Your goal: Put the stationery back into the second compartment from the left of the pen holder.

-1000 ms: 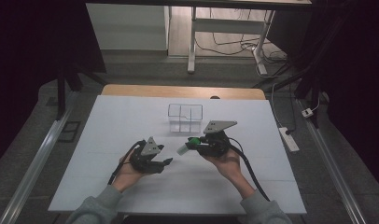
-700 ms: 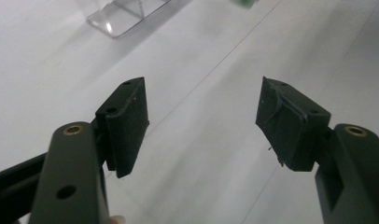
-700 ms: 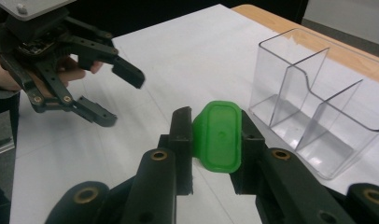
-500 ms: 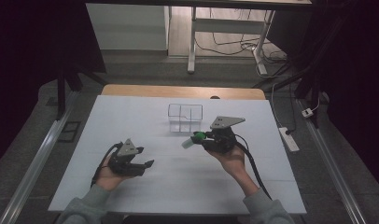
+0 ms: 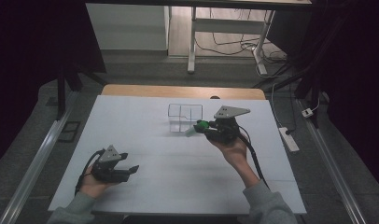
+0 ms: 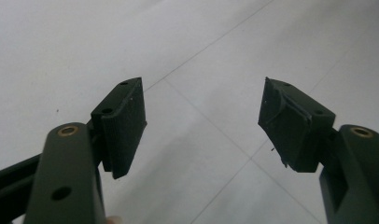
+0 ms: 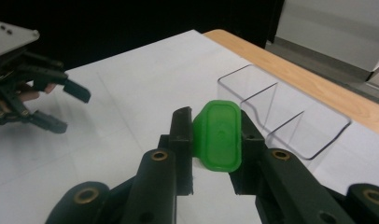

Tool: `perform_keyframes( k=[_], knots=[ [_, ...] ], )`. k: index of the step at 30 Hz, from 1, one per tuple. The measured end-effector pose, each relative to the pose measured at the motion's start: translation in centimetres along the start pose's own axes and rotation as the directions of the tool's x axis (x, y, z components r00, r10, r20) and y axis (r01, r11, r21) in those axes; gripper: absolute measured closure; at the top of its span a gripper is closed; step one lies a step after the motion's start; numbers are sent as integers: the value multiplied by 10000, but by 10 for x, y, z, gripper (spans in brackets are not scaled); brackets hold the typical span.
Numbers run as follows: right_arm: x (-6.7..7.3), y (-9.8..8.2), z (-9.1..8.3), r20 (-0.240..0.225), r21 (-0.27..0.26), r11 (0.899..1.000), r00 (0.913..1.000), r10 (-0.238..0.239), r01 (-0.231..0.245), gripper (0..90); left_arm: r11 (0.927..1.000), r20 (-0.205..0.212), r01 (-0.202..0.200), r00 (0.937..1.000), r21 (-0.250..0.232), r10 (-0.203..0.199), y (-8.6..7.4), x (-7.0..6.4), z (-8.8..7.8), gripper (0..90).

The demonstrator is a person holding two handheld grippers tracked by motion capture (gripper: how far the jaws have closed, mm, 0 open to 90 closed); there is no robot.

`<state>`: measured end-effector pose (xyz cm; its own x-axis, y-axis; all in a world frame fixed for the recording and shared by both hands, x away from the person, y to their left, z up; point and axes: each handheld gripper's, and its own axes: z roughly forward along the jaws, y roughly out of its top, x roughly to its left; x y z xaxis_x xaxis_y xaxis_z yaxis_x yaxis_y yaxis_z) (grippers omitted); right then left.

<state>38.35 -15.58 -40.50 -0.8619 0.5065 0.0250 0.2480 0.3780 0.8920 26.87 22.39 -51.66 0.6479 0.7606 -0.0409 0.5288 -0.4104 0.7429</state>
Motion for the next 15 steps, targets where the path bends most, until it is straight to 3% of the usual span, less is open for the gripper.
perform_keyframes(
  k=[15],
  knots=[
    [-31, 35, 19, 754, -110, 9997, 9969, 244, -237, 734, 9998, -107, 164, 9998, 83, -163, -7, 6, -2, 298]
  ],
)
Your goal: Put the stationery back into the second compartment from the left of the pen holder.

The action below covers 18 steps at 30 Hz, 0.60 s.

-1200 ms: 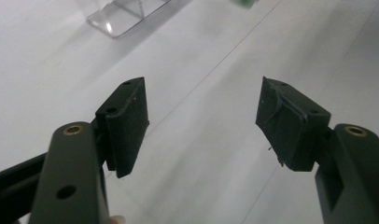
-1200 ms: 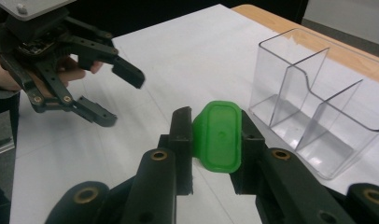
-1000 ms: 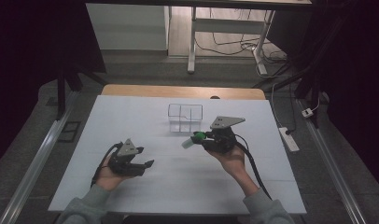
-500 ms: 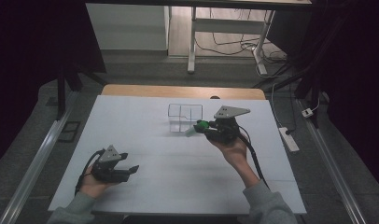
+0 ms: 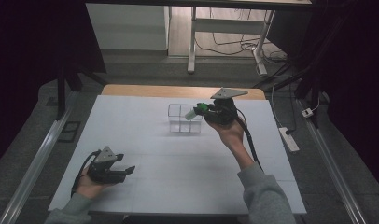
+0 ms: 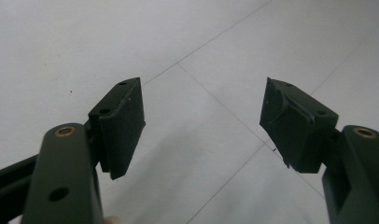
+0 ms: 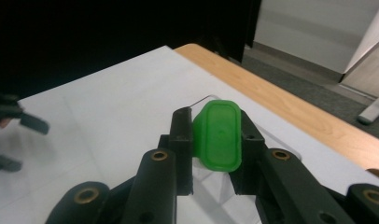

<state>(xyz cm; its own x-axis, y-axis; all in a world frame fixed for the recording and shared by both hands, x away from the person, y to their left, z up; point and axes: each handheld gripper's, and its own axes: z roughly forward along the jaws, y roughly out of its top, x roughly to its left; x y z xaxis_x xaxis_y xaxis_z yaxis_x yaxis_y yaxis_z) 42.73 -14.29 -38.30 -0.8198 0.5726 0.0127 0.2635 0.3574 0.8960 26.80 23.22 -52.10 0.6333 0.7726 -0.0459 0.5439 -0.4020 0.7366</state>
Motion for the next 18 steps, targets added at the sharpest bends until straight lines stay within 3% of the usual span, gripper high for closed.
perform_keyframes(
  k=[6, 15, 18],
  knots=[
    [-10, 7, 16, 293, 157, 9998, 9995, 122, -126, 734, 10000, -1, 9, 10000, -1, -9, 0, 0, 1, 288],
    [-24, -3, 45, 441, 686, 9968, 9983, 388, -417, 726, 9999, -34, 2, 10000, 151, -2, -1, 3, 2, 282],
    [-22, -5, 49, 523, 596, 9976, 9981, 324, -355, 609, 9998, -37, 26, 10000, 189, -25, -2, 3, 3, 280]
  ],
)
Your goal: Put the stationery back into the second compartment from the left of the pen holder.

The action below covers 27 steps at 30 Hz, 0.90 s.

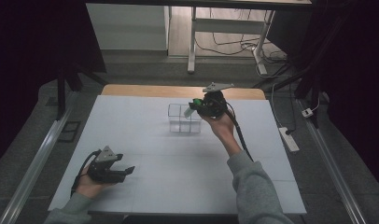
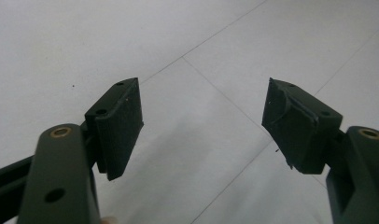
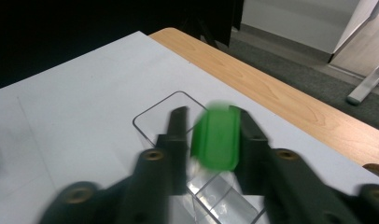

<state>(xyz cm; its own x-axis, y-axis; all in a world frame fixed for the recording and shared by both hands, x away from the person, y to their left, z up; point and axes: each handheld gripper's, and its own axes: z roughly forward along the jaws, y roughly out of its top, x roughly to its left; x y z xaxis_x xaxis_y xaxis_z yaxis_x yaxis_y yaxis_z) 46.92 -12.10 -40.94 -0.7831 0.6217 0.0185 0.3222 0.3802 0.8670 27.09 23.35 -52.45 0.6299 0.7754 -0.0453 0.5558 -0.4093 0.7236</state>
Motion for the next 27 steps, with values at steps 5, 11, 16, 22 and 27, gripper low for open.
perform_keyframes(
  k=[5, 11, 16, 22, 27],
  knots=[
    [2, 0, -5, 86, 70, 9999, 9999, -99, 98, 524, 10000, 17, -42, 10000, 18, 42, 0, -1, 0, 280],
    [7, -5, -12, -91, 142, 9998, 9999, -124, 126, 487, 10000, 5, -41, 10000, 37, 41, 0, -1, 0, 280],
    [8, -17, -21, -58, 208, 9997, 9999, -120, 121, 476, 10000, -31, -10, 10000, 40, 10, 0, 1, 0, 277],
    [9, -37, -39, -49, 346, 9993, 9999, -128, 130, 461, 10000, -16, 19, 10000, 55, -19, -1, 2, 1, 276],
    [8, -56, -59, 14, 464, 9989, 10000, 23, -24, 450, 10000, 21, -11, 10000, 63, 11, 0, 1, 1, 275]
  ],
)
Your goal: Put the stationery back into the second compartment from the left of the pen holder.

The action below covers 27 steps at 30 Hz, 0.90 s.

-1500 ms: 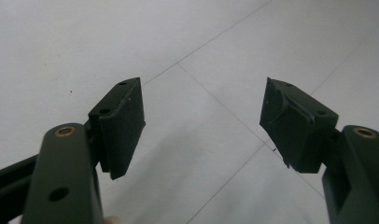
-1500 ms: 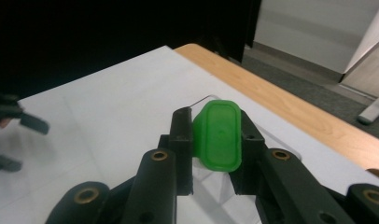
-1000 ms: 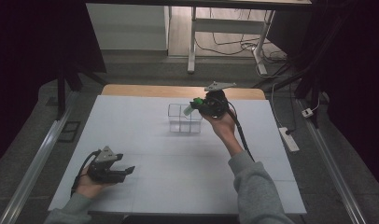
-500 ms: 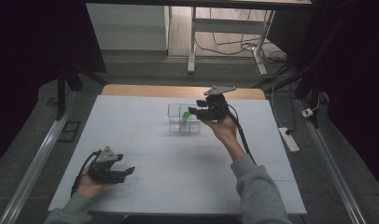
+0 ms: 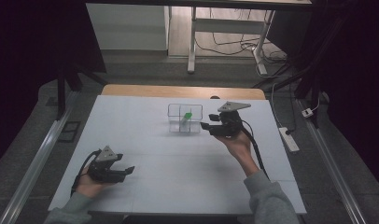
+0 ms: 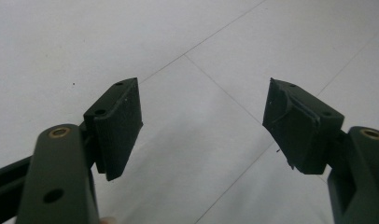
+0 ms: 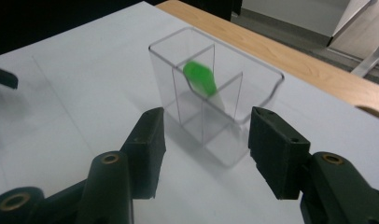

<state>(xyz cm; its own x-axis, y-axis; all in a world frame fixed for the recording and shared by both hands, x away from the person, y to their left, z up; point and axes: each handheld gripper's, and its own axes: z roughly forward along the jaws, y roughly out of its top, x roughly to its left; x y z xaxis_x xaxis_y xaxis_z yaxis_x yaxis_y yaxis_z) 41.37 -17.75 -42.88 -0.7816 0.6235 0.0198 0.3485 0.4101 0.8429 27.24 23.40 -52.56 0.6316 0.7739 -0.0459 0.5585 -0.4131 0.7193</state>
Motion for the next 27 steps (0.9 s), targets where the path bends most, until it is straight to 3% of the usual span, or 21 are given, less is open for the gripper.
perform_keyframes(
  k=[3, 10, 16, 23, 27],
  knots=[
    [0, -16, -15, 18, -89, 9997, 9997, 234, -234, 450, 10000, 11, 7, 10000, 25, -7, 0, 0, 0, 274],
    [2, -61, -43, 260, 616, 9979, 9995, 186, -202, 448, 10000, 36, -38, 10000, 49, 37, 1, -1, 2, 273],
    [-2, -94, -63, 469, 1018, 9936, 9979, 443, -489, 436, 9999, 56, -73, 10000, 77, 73, 3, -1, 3, 273],
    [-7, -119, -78, 430, 1159, 9903, 9964, 725, -770, 410, 10000, 46, -63, 10000, 59, 63, 4, -1, 4, 272],
    [-7, -125, -82, 496, 1152, 9909, 9967, 642, -696, 398, 10000, 57, -51, 10000, 12, 51, 6, -2, 4, 272]
  ],
)
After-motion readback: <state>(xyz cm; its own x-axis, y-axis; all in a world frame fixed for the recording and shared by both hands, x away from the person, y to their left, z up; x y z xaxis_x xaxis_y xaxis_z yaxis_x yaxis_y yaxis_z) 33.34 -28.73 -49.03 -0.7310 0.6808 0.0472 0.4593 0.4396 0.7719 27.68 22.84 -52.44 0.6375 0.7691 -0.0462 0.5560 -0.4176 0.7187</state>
